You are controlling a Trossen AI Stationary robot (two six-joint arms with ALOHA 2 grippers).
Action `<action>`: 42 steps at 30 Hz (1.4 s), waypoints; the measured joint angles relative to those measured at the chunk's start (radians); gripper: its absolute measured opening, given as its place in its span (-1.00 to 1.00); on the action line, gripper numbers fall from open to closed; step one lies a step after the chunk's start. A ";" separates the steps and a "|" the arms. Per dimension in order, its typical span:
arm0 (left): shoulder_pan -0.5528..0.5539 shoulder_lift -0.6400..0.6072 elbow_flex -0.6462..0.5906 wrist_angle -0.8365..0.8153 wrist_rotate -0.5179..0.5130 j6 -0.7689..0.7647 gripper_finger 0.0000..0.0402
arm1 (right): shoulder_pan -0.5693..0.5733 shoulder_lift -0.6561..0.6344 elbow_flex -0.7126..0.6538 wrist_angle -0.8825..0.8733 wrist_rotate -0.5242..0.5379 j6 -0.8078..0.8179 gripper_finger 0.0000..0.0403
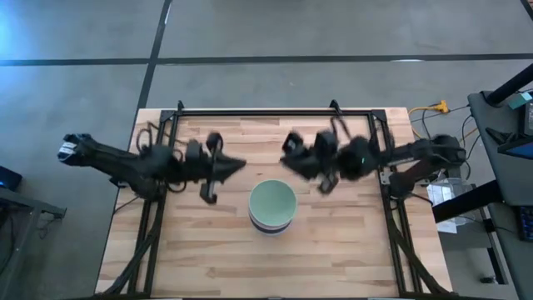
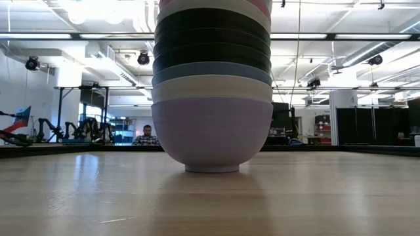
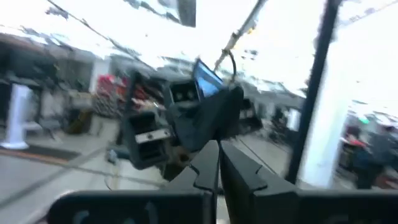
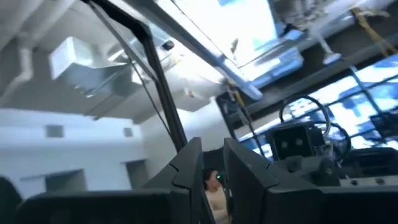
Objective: Nest bowls inside each other
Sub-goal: Return to Home Position
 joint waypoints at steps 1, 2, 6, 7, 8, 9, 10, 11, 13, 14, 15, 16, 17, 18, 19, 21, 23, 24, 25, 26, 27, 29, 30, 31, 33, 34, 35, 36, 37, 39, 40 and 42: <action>0.031 -0.014 0.002 -0.001 0.014 0.003 -1.00 | -0.051 -0.022 -0.008 -0.001 -0.059 0.021 -0.68; 0.062 -0.032 0.002 -0.007 0.028 0.004 -1.00 | -0.102 -0.054 -0.019 -0.008 -0.116 0.043 -0.68; 0.154 -0.163 -0.004 -0.143 0.030 0.027 -1.00 | -0.250 -0.254 -0.092 -0.021 -0.217 0.068 -0.69; 0.160 -0.205 -0.006 -0.187 0.024 0.029 -1.00 | -0.270 -0.325 -0.120 -0.038 -0.221 0.058 -0.69; 0.162 -0.246 -0.008 -0.221 0.004 0.031 -1.00 | -0.287 -0.401 -0.147 -0.074 -0.227 0.043 -0.69; 0.161 -0.286 -0.013 -0.243 -0.016 0.032 -1.00 | -0.300 -0.489 -0.175 -0.137 -0.226 0.023 -0.69; 0.158 -0.325 -0.021 -0.258 -0.034 0.032 -1.00 | -0.308 -0.576 -0.203 -0.227 -0.214 -0.008 -0.69; 0.155 -0.360 -0.032 -0.268 -0.048 0.033 -1.00 | -0.308 -0.662 -0.224 -0.334 -0.181 -0.051 -0.69; 0.144 -0.409 -0.060 -0.279 -0.080 0.032 -1.00 | -0.290 -0.824 -0.264 -0.569 -0.083 -0.142 -0.69; 0.136 -0.423 -0.075 -0.278 -0.100 0.030 -1.00 | -0.275 -0.901 -0.279 -0.676 -0.023 -0.179 -0.69; 0.128 -0.436 -0.090 -0.278 -0.129 0.029 -1.00 | -0.258 -0.970 -0.295 -0.757 0.034 -0.203 -0.69; 0.120 -0.451 -0.104 -0.272 -0.158 0.029 -1.00 | -0.240 -1.031 -0.317 -0.808 0.088 -0.219 -0.69; 0.111 -0.466 -0.122 -0.264 -0.186 0.027 -1.00 | -0.223 -1.092 -0.344 -0.823 0.131 -0.222 -0.69; 0.102 -0.473 -0.143 -0.269 -0.206 0.021 -1.00 | -0.208 -1.150 -0.376 -0.821 0.159 -0.218 -0.69; 0.091 -0.474 -0.169 -0.277 -0.216 0.010 -1.00 | -0.194 -1.205 -0.409 -0.807 0.182 -0.200 -0.69; 0.075 -0.472 -0.220 -0.282 -0.246 -0.007 -1.00 | -0.173 -1.315 -0.478 -0.798 0.208 -0.151 -0.69; 0.063 -0.477 -0.281 -0.279 -0.296 -0.035 -1.00 | -0.165 -1.418 -0.560 -0.803 0.216 -0.104 -0.69; 0.059 -0.483 -0.313 -0.278 -0.313 -0.054 -1.00 | -0.166 -1.470 -0.603 -0.812 0.217 -0.079 -0.69; 0.057 -0.494 -0.346 -0.279 -0.321 -0.069 -1.00 | -0.166 -1.486 -0.640 -0.801 0.225 -0.060 -0.69; 0.057 -0.507 -0.379 -0.282 -0.328 -0.085 -1.00 | -0.166 -1.483 -0.663 -0.775 0.232 -0.044 -0.69; 0.056 -0.526 -0.411 -0.284 -0.331 -0.097 -1.00 | -0.166 -1.483 -0.683 -0.787 0.223 -0.031 -0.69; 0.056 -0.580 -0.464 -0.252 -0.344 -0.110 -1.00 | -0.166 -1.458 -0.689 -0.782 0.204 -0.020 -0.69; 0.056 -0.627 -0.486 -0.249 -0.363 -0.111 -1.00 | -0.166 -1.454 -0.695 -0.787 0.197 -0.016 -0.69; 0.056 -0.684 -0.509 -0.261 -0.388 -0.110 -1.00 | -0.166 -1.462 -0.702 -0.820 0.194 -0.006 -0.69; 0.055 -0.777 -0.545 -0.260 -0.403 -0.123 -1.00 | -0.167 -1.480 -0.719 -0.886 0.195 0.026 -0.69; 0.056 -0.829 -0.564 -0.261 -0.403 -0.128 -1.00 | -0.167 -1.484 -0.722 -0.902 0.192 0.047 -0.69; 0.056 -0.894 -0.582 -0.276 -0.403 -0.129 -1.00 | -0.167 -1.485 -0.722 -0.904 0.179 0.065 -0.69; 0.056 -0.956 -0.590 -0.294 -0.404 -0.134 -1.00 | -0.166 -1.485 -0.722 -0.905 0.153 0.075 -0.69; 0.056 -1.011 -0.596 -0.319 -0.403 -0.149 -1.00 | -0.166 -1.481 -0.722 -0.915 0.137 0.085 -0.69; 0.056 -1.047 -0.619 -0.372 -0.406 -0.177 -1.00 | -0.166 -1.473 -0.725 -0.950 0.130 0.098 -0.69; 0.055 -1.021 -0.629 -0.419 -0.420 -0.166 -1.00 | -0.166 -1.482 -0.732 -0.981 0.132 0.098 -0.69; 0.055 -1.021 -0.606 -0.408 -0.407 -0.148 -1.00 | -0.166 -1.484 -0.749 -0.996 0.150 0.102 -0.69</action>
